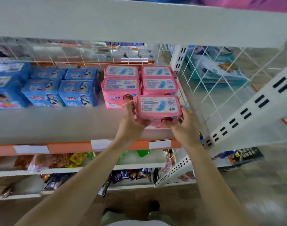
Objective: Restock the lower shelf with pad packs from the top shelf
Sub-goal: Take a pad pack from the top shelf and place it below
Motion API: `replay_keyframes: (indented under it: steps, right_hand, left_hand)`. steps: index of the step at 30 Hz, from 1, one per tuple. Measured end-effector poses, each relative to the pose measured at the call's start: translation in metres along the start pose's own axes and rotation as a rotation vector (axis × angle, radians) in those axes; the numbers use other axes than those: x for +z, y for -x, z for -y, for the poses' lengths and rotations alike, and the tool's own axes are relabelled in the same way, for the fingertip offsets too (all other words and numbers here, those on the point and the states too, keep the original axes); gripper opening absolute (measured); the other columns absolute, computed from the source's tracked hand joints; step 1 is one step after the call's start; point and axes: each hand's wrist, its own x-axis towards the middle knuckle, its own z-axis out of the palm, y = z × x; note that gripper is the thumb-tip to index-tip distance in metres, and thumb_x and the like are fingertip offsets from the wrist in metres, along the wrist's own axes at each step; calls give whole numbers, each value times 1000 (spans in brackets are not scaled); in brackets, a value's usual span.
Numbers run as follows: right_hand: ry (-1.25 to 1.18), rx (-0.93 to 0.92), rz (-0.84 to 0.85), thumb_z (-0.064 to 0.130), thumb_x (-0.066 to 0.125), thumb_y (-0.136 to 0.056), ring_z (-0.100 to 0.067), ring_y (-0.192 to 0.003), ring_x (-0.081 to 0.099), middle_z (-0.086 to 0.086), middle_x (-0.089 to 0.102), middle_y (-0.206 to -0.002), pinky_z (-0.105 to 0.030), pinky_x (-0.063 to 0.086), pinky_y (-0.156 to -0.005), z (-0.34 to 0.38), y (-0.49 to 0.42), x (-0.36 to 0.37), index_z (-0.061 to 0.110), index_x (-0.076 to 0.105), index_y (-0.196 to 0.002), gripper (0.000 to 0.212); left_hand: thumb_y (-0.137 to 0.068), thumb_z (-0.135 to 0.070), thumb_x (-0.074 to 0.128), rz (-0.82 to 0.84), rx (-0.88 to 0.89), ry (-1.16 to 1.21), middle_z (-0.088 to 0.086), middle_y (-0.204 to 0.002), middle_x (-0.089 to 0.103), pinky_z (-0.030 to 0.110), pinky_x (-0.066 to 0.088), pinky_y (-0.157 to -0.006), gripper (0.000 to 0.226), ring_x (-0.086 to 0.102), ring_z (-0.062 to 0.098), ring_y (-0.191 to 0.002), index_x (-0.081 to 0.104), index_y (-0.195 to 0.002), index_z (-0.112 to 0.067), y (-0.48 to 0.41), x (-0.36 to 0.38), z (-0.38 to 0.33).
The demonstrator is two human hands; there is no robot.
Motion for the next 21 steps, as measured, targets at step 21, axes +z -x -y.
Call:
replay_keyframes:
  steps: [21]
  right_hand:
    - [10, 107, -61, -5, 64, -83, -8, -100, 55, 8, 60, -115, -26, 52, -82, -22, -48, 7, 18, 49, -135, 58]
  left_hand:
    - [-76, -14, 86, -74, 2, -107, -5, -129, 60, 51, 55, -97, 87, 62, 20, -119, 33, -144, -23, -35, 28, 12]
